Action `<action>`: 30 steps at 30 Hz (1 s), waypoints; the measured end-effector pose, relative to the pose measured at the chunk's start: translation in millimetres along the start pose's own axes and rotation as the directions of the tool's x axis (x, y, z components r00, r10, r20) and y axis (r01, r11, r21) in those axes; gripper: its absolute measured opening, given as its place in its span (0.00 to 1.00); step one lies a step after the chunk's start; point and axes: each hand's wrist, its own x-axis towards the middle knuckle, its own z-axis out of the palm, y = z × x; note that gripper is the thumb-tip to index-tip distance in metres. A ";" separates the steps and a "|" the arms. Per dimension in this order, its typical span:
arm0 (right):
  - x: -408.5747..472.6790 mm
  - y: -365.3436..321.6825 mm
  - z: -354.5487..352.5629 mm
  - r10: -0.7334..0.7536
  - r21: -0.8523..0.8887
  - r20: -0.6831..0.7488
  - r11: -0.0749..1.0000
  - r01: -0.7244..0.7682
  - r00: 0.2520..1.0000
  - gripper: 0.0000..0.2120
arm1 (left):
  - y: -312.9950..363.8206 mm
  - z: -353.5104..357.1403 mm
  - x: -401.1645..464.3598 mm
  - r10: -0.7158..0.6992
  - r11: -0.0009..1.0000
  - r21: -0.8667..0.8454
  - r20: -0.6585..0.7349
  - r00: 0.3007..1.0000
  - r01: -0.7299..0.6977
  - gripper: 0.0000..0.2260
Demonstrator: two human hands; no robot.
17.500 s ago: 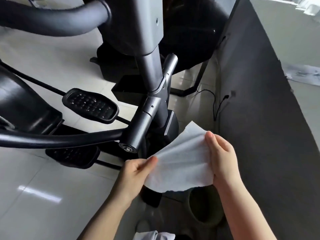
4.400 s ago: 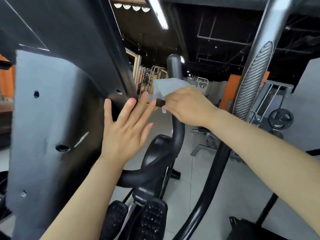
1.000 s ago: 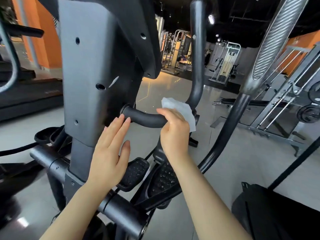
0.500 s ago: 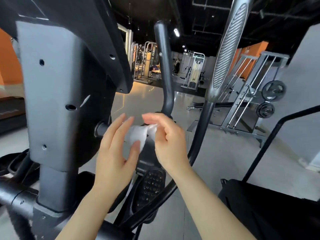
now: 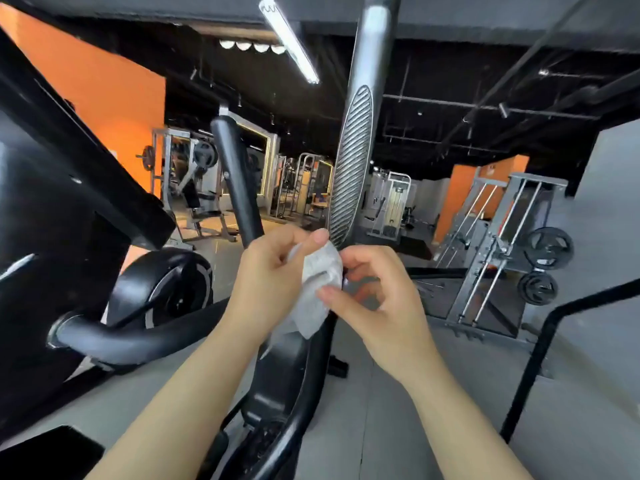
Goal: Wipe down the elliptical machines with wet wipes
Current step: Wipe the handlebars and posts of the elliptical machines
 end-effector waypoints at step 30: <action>199.0 -5.5 -38.8 -0.688 -0.788 0.314 0.195 0.584 0.654 0.15 | 31.7 -37.4 121.6 0.647 0.416 0.836 0.003 0.762 -0.357 0.21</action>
